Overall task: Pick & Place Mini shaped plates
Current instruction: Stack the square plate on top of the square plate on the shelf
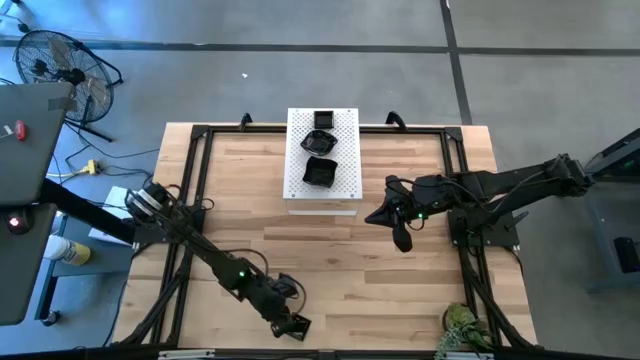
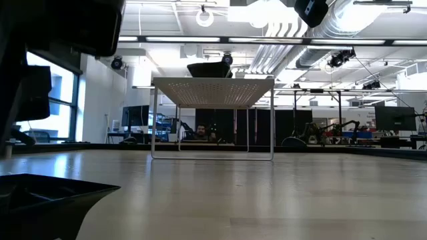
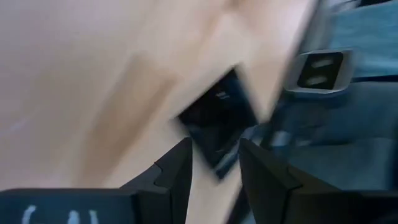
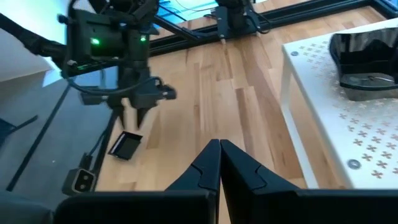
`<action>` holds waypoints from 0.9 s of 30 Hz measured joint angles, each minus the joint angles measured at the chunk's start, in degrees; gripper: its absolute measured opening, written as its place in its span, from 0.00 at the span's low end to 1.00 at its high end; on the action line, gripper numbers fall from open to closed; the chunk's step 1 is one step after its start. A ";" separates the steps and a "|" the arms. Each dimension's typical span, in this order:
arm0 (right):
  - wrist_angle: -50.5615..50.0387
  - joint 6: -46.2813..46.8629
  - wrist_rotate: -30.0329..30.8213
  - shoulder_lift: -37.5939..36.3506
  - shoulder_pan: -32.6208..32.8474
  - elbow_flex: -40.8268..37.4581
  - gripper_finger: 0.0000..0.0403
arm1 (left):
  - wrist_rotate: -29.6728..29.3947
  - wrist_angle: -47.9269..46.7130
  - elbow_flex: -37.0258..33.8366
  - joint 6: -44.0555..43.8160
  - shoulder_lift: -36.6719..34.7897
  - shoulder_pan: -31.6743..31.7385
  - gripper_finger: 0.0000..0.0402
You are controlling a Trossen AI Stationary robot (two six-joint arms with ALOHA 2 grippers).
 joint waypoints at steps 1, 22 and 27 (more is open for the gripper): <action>0.02 -0.07 -0.16 0.00 0.02 0.00 0.01 | -0.02 -2.21 0.97 -0.10 0.70 0.00 0.32; -0.13 -2.80 -3.13 0.17 0.65 0.00 0.01 | -0.01 -8.77 8.66 -13.00 7.20 0.00 0.26; -0.07 -2.81 -3.14 0.15 0.65 0.00 0.01 | 0.26 -6.31 8.66 -11.56 7.20 0.00 0.22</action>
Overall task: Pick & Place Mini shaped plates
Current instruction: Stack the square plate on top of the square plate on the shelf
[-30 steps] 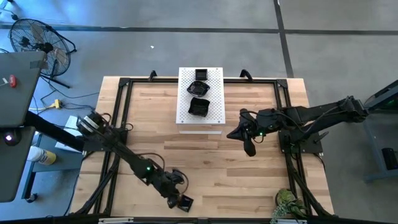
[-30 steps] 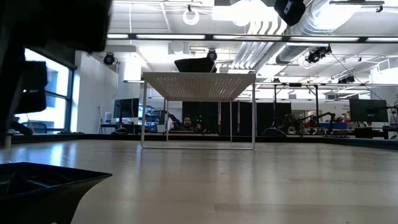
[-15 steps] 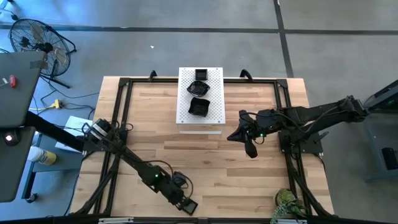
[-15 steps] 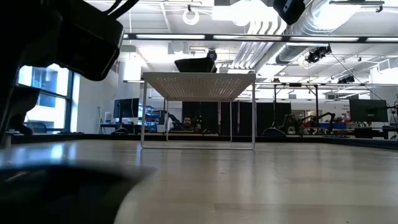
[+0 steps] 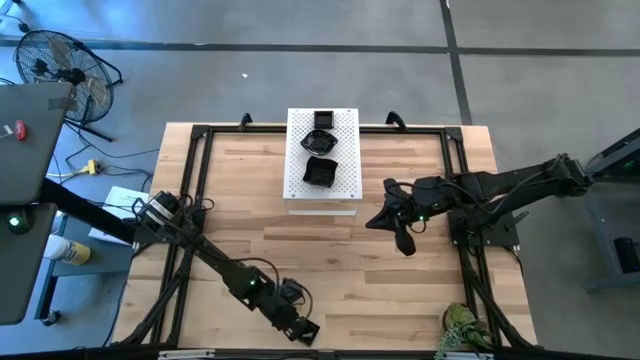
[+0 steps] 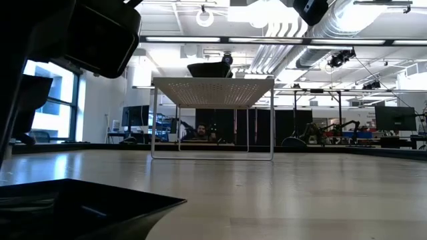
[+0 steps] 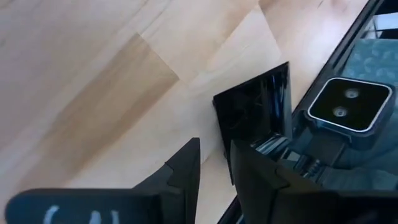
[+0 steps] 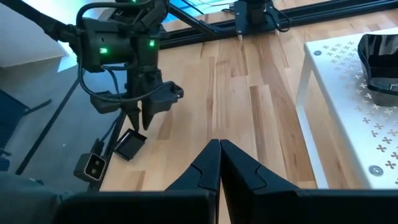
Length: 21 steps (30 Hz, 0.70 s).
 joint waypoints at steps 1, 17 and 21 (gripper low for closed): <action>-0.02 0.01 -0.03 0.00 0.00 0.00 0.01 | 0.02 -0.16 -0.02 -0.05 0.00 0.00 0.22; -0.02 0.20 -1.47 0.00 0.00 0.00 0.01 | -1.59 1.62 -0.17 -3.15 1.43 0.00 0.31; -0.11 0.04 -1.52 -0.02 0.00 0.00 0.01 | -1.60 1.51 0.80 -3.59 2.37 0.00 0.29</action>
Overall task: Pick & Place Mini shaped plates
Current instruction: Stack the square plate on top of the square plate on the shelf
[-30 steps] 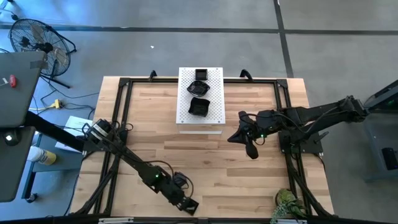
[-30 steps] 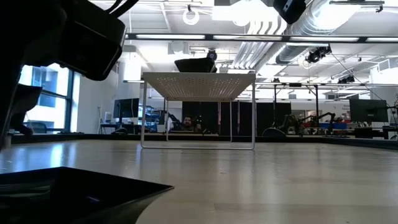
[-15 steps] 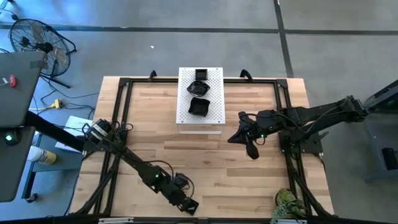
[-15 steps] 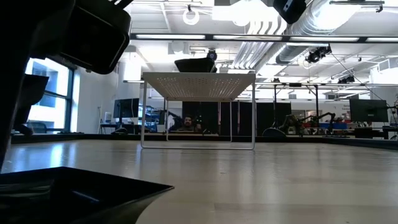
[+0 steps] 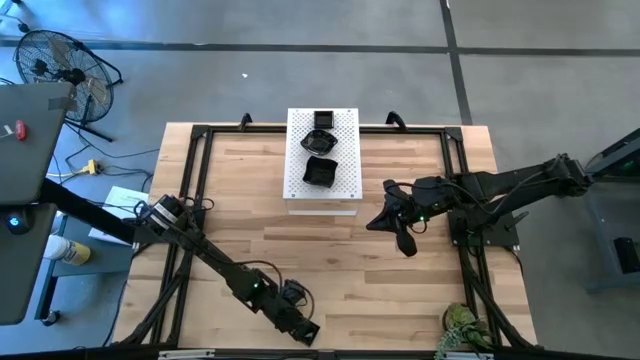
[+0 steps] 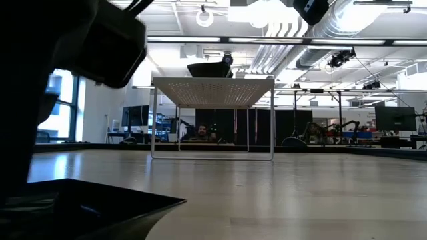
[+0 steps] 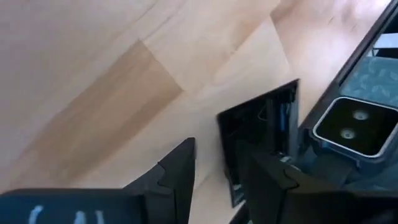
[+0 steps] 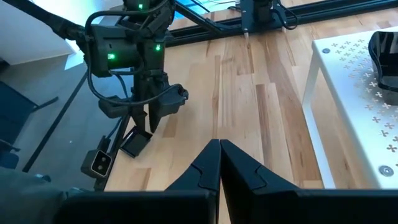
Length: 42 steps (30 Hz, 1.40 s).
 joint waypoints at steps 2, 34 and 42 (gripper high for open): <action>-0.01 -0.10 -0.02 0.00 0.00 0.00 0.01 | 0.01 0.33 0.95 0.07 0.56 0.01 0.26; -12.80 4.02 11.39 -7.71 3.99 0.00 0.00 | -9.24 -9.04 -1.50 0.82 -11.70 11.90 0.00; -15.97 9.43 21.71 -7.98 9.53 -1.10 0.00 | -12.60 10.18 -13.74 -2.68 -11.69 12.17 0.00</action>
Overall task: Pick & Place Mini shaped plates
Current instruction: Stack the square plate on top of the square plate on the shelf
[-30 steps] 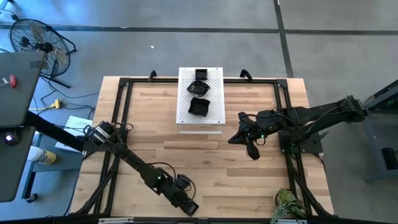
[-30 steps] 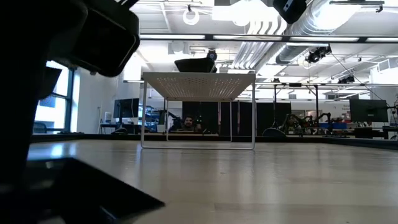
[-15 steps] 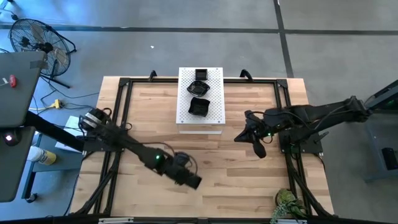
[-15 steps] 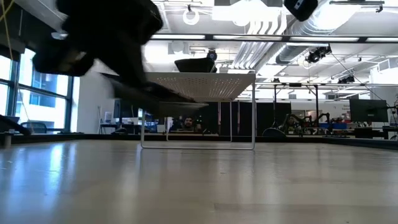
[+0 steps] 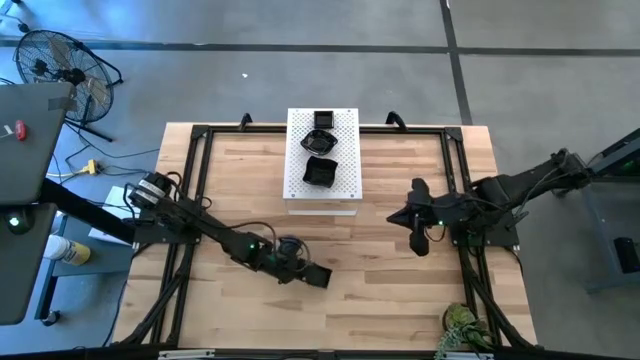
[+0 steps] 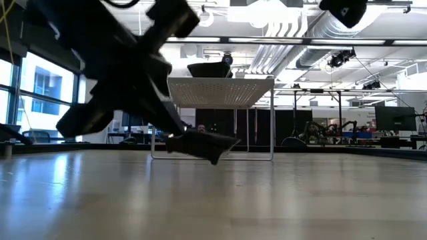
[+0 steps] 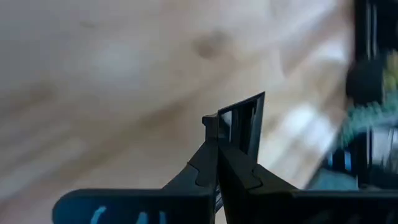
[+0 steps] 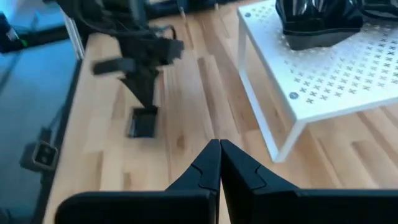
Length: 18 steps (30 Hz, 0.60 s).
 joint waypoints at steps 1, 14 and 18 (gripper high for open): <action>1.93 0.84 0.57 -0.46 0.43 -1.33 0.00 | -1.21 0.67 -1.01 -1.35 0.03 0.02 0.00; 39.89 20.73 -3.23 -0.70 0.04 -26.41 0.00 | -8.84 3.01 -2.46 -5.55 0.71 6.56 0.00; 40.27 25.74 -3.92 2.33 -1.61 -28.39 0.00 | -8.19 7.32 -2.48 -4.23 2.84 8.69 0.00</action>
